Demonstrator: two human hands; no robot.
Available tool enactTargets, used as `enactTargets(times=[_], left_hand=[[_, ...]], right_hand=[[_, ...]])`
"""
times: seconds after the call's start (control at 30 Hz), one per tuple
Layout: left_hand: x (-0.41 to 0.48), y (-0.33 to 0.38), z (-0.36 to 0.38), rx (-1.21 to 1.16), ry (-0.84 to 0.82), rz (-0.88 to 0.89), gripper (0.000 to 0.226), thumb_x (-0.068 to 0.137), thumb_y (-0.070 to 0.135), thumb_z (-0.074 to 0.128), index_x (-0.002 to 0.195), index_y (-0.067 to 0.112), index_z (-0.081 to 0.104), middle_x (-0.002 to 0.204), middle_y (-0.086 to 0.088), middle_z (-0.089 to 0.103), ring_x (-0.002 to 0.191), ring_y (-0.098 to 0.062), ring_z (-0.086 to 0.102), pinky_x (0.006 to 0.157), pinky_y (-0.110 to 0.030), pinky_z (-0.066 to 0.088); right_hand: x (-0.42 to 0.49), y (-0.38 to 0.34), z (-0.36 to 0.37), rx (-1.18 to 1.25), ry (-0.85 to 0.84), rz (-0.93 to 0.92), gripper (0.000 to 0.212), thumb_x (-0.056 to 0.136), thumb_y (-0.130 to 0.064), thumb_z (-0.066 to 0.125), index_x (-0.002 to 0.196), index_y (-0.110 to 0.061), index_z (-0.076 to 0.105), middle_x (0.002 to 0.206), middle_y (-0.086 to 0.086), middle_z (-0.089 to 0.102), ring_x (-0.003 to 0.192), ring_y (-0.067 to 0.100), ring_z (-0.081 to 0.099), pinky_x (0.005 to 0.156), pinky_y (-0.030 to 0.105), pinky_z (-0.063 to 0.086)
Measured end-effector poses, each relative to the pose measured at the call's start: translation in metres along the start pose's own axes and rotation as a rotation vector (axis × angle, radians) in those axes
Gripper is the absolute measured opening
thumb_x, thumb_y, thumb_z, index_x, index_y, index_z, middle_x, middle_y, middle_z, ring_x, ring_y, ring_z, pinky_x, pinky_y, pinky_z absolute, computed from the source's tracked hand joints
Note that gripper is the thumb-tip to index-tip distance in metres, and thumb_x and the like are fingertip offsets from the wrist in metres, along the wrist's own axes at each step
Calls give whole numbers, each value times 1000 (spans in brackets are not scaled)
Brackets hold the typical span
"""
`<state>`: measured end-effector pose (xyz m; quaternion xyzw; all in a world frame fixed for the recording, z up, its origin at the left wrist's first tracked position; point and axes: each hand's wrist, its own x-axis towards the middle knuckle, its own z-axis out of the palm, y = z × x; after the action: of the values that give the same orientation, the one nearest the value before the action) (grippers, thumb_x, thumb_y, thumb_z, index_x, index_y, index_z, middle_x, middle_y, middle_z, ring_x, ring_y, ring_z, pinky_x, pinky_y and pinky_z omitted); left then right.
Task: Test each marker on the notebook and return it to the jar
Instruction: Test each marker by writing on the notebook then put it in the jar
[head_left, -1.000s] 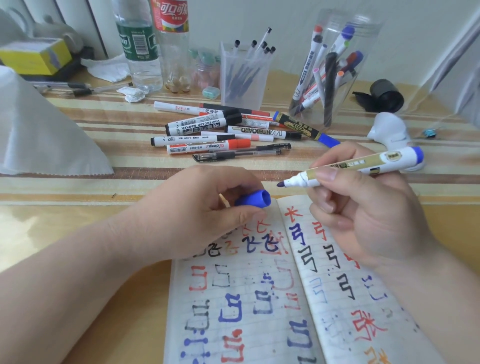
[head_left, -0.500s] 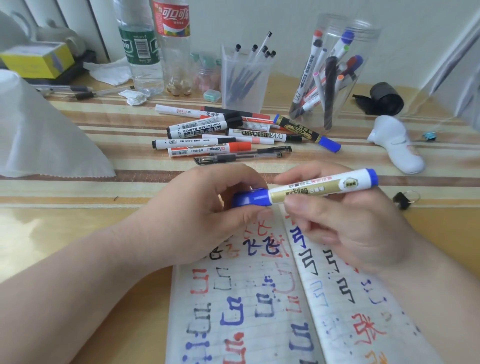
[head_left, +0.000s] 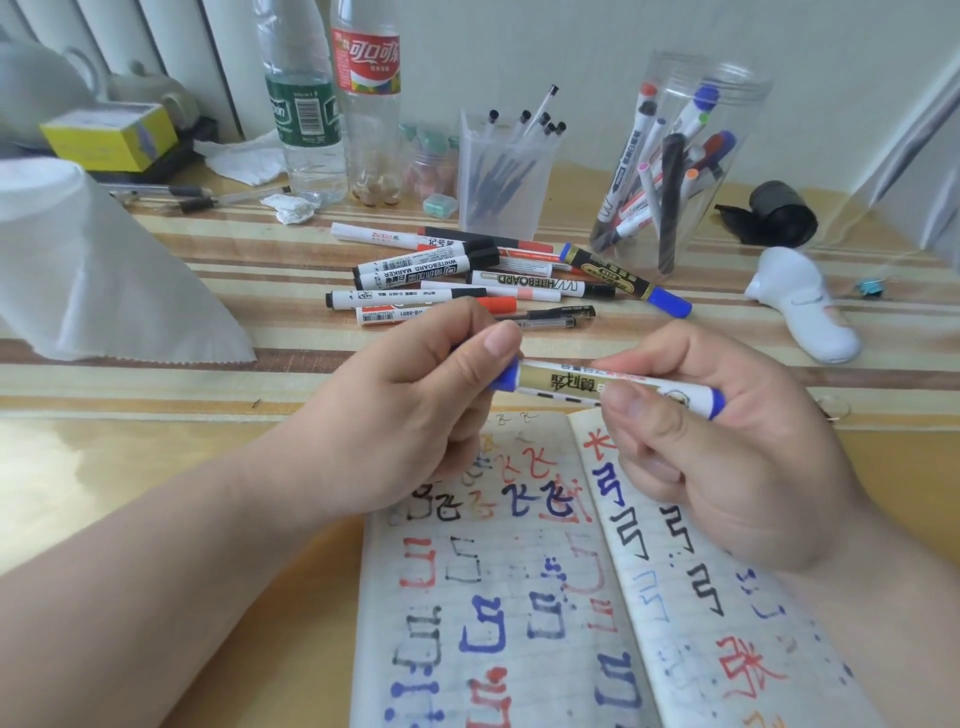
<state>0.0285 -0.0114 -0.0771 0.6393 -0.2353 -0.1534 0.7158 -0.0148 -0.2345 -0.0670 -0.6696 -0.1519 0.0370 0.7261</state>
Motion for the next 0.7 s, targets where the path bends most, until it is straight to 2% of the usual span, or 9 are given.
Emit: enactTargets(times=[0.07,0.13,0.27,0.37,0.43,0.5,0.6,0.7], left_hand=[[1,-1,3,4,13,31,27,96,36,54,76,17,50,66,-12,15,54,-23,11,45,-24,22],[3,-2,6,27,15,52,25,97,35,58,74,24,52,62,-10,18,51,-22,13,44,-23,25],[4,-7,3,148,32,85,26,90,50,59,80,28,53,54,8,32,42,-16,27,46,-26,33],[8,-11,-1,301,63,120,32,91,59,55,87,27,55,54,14,38,44,-13,36,48,-34,38],[12,-13,-4,417,94,128,34,89,68,50,93,34,56,54,14,42,48,-14,40,51,-36,40],[13,-14,-6,525,116,130,34,87,74,45,101,44,53,61,16,53,53,-10,47,55,-33,41],[11,-13,-6,517,67,148,38,89,74,46,117,49,45,86,12,61,60,-14,62,56,-32,49],[8,-7,-8,432,115,120,47,87,72,52,125,48,42,97,12,62,64,-23,71,59,-46,60]], right_hand=[[0,-3,4,115,43,64,15,81,-21,83,87,-15,70,59,4,49,46,18,24,43,17,26],[-1,-6,8,241,90,166,5,80,-14,74,80,-14,70,57,4,48,45,11,29,39,13,26],[0,-7,11,362,142,290,8,75,-13,73,78,-12,66,58,6,45,42,9,31,34,11,24],[2,-4,10,363,167,277,10,77,-11,73,82,-15,65,59,6,45,44,11,32,35,13,24],[4,-2,9,355,177,255,16,79,-6,76,86,-15,64,62,7,46,47,12,34,36,16,25],[8,-3,7,350,190,205,13,80,-8,72,90,-13,65,64,8,47,49,13,37,36,18,27],[12,-13,3,246,208,88,5,84,-10,69,89,-10,69,67,8,50,50,12,42,37,19,30],[17,-27,0,76,290,-5,8,84,-12,70,91,-13,73,67,8,58,52,15,49,37,21,32]])
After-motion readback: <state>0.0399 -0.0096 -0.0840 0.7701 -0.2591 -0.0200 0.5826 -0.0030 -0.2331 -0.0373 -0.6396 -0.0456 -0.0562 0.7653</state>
